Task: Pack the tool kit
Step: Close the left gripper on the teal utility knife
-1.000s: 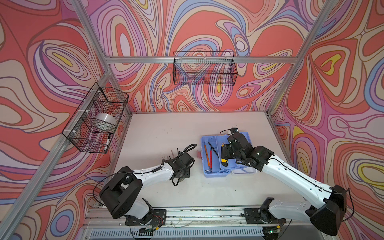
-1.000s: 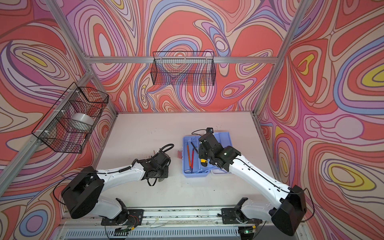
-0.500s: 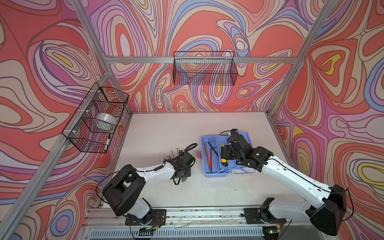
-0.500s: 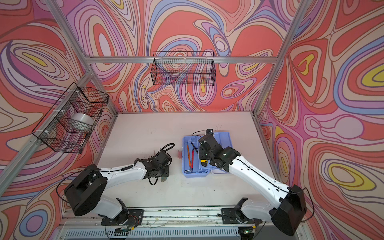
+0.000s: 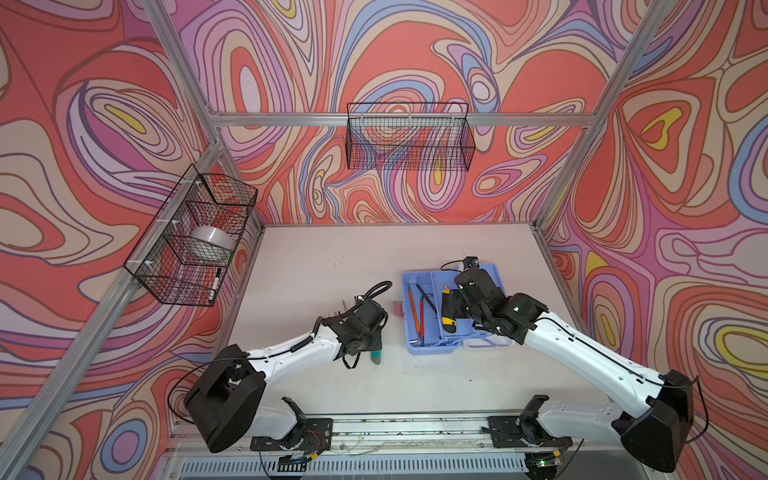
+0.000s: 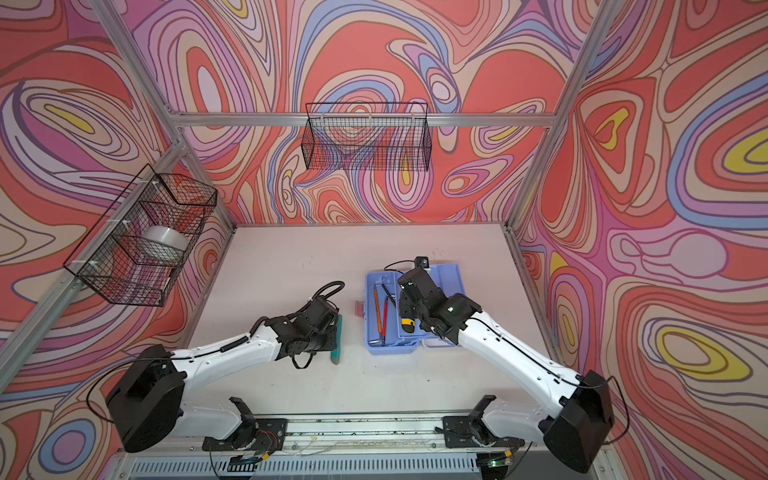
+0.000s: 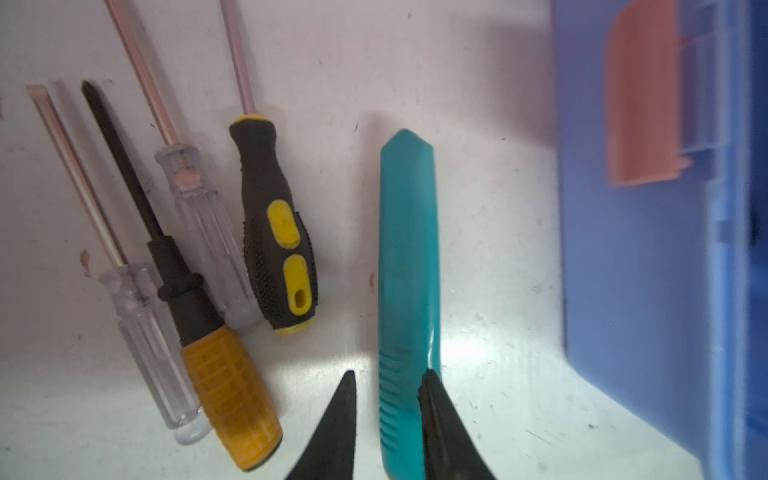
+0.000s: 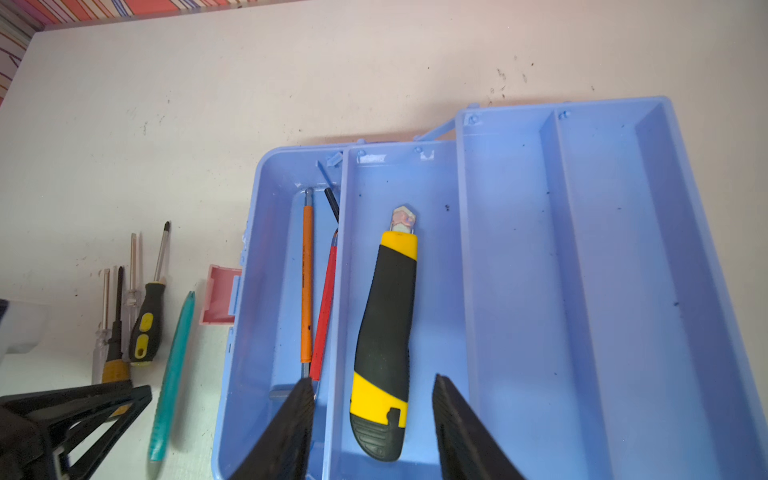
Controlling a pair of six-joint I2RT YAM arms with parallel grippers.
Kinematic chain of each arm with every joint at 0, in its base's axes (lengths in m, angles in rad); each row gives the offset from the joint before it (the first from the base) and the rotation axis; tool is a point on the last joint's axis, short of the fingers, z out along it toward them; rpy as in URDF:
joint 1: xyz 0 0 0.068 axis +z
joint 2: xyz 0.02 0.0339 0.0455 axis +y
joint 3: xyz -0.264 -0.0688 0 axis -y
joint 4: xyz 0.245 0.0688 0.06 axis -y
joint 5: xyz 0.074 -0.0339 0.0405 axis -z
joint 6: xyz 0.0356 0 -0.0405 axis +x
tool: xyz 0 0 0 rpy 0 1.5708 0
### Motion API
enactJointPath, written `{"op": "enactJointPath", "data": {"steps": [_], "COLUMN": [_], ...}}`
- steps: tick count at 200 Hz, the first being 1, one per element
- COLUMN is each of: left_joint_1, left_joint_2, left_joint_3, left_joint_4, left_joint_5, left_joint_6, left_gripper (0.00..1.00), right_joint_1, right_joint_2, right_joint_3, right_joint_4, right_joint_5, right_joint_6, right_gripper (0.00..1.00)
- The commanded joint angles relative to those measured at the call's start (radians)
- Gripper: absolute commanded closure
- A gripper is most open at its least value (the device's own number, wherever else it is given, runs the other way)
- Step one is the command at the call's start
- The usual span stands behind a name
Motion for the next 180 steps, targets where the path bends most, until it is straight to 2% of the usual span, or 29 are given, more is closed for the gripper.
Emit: {"op": "enactJointPath", "data": {"steps": [1, 22, 39, 60, 102, 127, 180], "left_joint_1": [-0.006, -0.011, -0.011, -0.011, -0.020, -0.034, -0.057], "left_joint_2": [-0.046, -0.057, -0.045, -0.019, 0.039, 0.065, 0.171], "left_joint_3": [0.057, 0.101, 0.131, 0.133, 0.076, 0.065, 0.106], "left_joint_4": [-0.047, -0.060, -0.093, -0.116, -0.056, -0.026, -0.004], "left_joint_5": [0.033, 0.035, -0.008, -0.039, -0.029, -0.045, -0.052], "left_joint_6": [-0.020, -0.021, -0.011, -0.009, -0.036, -0.041, -0.047], "left_gripper": [0.76, 0.75, 0.74, 0.65, 0.47, 0.44, 0.44], "right_joint_1": [-0.005, -0.015, -0.018, -0.018, -0.018, -0.018, -0.019], "right_joint_2": [-0.023, -0.023, -0.015, -0.005, -0.008, -0.008, -0.029], "right_joint_3": [0.036, 0.053, 0.058, 0.061, 0.060, 0.044, 0.008], "right_joint_4": [-0.019, -0.027, -0.024, -0.022, -0.016, -0.008, -0.003], "right_joint_5": [0.060, 0.070, 0.059, 0.047, 0.034, 0.023, 0.016], "right_joint_6": [0.016, 0.008, 0.006, 0.005, 0.000, 0.004, 0.013], "right_gripper": [0.51, 0.51, 0.51, 0.51, 0.51, 0.51, 0.51]}}
